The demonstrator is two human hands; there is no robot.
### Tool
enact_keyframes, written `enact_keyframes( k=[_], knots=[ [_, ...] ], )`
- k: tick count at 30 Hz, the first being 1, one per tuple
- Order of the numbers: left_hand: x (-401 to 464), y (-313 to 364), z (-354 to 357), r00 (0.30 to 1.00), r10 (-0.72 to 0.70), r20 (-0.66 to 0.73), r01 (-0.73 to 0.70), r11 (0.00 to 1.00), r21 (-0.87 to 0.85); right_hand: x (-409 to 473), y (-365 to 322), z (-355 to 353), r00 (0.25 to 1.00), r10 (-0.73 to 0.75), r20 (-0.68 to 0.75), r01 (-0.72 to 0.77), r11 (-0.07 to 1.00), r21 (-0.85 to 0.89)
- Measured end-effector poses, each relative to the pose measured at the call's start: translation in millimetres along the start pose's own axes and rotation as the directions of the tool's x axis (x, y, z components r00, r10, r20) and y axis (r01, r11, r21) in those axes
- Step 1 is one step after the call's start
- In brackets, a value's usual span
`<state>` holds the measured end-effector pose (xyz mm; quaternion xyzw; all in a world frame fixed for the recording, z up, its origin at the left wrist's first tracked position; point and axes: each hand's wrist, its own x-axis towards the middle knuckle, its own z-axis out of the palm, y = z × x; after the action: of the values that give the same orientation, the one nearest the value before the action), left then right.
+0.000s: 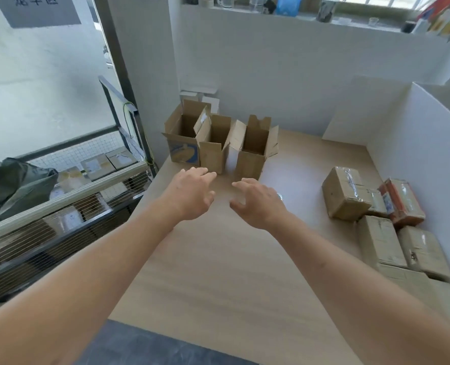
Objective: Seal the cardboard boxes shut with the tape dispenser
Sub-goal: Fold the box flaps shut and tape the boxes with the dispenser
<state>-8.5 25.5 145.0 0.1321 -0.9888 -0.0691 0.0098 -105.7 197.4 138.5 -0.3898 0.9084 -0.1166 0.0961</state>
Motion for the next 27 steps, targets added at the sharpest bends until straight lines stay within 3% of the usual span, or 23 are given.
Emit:
enact_keyframes(
  k=[6, 17, 23, 27],
  knots=[
    [41.8, -24.8, 18.7, 0.997, 0.026, 0.073, -0.023, 0.999, -0.045, 43.9, 7.5, 17.1, 0.996, 0.086, 0.025, -0.086, 0.996, 0.030],
    [180.7, -35.3, 70.3, 0.985, 0.041, 0.166, -0.027, 0.996, -0.088, 166.7, 84.0, 63.8, 0.974, 0.213, 0.078, -0.221, 0.969, 0.110],
    [256.2, -45.4, 98.4, 0.980, 0.055, 0.191, -0.032, 0.992, -0.119, 238.8, 119.5, 79.1, 0.948, 0.303, -0.093, -0.288, 0.947, 0.142],
    [295.6, -52.3, 116.4, 0.981, 0.071, 0.178, -0.048, 0.990, -0.132, 278.8, 134.9, 97.2, 0.925, 0.294, -0.240, -0.290, 0.956, 0.053]
  ],
)
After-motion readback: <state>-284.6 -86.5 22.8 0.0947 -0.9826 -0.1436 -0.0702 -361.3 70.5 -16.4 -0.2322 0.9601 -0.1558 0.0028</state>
